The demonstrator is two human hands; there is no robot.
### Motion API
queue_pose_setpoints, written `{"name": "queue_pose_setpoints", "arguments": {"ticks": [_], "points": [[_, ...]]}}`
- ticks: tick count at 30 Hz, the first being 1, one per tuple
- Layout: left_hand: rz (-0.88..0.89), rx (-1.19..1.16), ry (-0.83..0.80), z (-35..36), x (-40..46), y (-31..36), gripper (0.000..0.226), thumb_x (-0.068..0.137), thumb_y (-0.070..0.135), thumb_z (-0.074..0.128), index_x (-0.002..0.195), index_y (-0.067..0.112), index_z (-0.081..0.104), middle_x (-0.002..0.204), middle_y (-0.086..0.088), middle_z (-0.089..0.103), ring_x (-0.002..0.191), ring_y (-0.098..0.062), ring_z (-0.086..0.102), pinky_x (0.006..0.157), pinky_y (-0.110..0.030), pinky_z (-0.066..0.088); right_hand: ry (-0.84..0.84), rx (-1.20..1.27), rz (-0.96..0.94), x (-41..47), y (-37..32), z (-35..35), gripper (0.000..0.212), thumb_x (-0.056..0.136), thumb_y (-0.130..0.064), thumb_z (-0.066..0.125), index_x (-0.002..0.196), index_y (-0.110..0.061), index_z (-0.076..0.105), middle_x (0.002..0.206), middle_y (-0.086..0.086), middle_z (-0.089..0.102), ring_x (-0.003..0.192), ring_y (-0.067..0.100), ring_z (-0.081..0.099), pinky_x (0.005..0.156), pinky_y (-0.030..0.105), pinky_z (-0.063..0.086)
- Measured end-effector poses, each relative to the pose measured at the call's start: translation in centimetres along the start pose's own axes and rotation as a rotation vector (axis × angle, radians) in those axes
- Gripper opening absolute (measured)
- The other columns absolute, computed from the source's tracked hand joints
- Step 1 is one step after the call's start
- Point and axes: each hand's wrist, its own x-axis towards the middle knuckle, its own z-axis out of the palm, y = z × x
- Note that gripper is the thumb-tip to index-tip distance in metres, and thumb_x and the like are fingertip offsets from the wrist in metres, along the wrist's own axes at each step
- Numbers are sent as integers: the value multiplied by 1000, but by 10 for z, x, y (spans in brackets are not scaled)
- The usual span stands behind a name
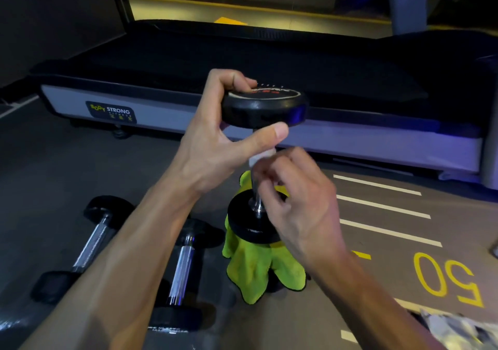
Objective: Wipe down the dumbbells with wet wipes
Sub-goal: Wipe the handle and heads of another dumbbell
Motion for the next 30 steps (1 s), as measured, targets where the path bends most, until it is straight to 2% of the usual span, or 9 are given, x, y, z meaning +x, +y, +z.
{"name": "queue_pose_setpoints", "arguments": {"ticks": [3, 8, 11, 13, 17, 19, 22, 27, 30], "points": [[-20, -14, -11, 1, 6, -2, 55, 78, 42, 79, 116, 24, 44, 137, -5, 56, 118, -11, 63, 96, -26, 51, 58, 31, 0, 0, 4, 1, 8, 94, -1, 68, 99, -6, 71, 95, 2, 59, 84, 17, 59, 75, 27, 47], [-105, -54, 17, -1, 12, -5, 30, 88, 57, 57, 105, 34, 48, 129, 3, 60, 113, -10, 57, 98, -37, 48, -87, 45, -20, -22, 9, -3, 11, 97, -5, 67, 105, -11, 73, 102, 0, 62, 93, 17, 62, 81, 30, 50], [-164, -80, 18, 0, 15, -4, 29, 88, 65, 44, 101, 39, 48, 119, 14, 59, 111, -8, 53, 100, -43, 46, 62, 29, -36, 18, 5, -8, 14, 98, -4, 65, 107, -9, 74, 99, 3, 60, 87, 13, 59, 78, 22, 47], [-161, -72, 16, 1, 16, -5, 30, 89, 65, 43, 101, 39, 48, 117, 11, 56, 109, -9, 53, 100, -41, 46, 116, 31, -46, 28, 2, -7, 17, 98, -3, 64, 111, -8, 73, 101, 3, 59, 88, 14, 59, 78, 24, 48], [-159, -92, 36, -2, 16, -7, 28, 89, 64, 44, 100, 39, 49, 116, 7, 54, 106, -12, 50, 95, -39, 44, -138, -139, -134, -15, 5, 1, 36, 91, 2, 68, 122, -16, 70, 114, -5, 61, 97, 22, 60, 78, 37, 53], [-165, -89, 37, -1, 15, -7, 26, 89, 64, 45, 99, 41, 49, 116, 8, 54, 106, -11, 51, 98, -44, 48, -157, -135, -135, -13, 9, 0, 31, 91, -1, 67, 119, -16, 70, 112, -5, 62, 96, 22, 61, 78, 39, 54], [-179, -82, 43, 1, 15, -6, 26, 89, 65, 45, 100, 42, 50, 116, 12, 56, 107, -5, 52, 108, -53, 48, 59, 45, 22, 18, 4, -4, 15, 98, -5, 61, 106, -13, 71, 100, -3, 61, 90, 12, 60, 82, 24, 49], [-147, -103, 50, 3, 13, -5, 25, 95, 59, 45, 102, 36, 50, 112, 8, 54, 101, -12, 51, 94, -43, 50, 78, 576, 599, 19, 9, -6, 9, 101, -22, 56, 95, -24, 63, 93, 8, 69, 85, 25, 65, 88, 53, 55], [-143, -127, 43, 5, 13, -4, 16, 103, 45, 43, 103, 30, 49, 112, 3, 49, 99, -15, 47, 87, -35, 44, 46, 842, 786, 22, 14, -19, 14, 104, -13, 53, 94, -17, 62, 89, 10, 69, 82, 21, 64, 84, 47, 54]]}}
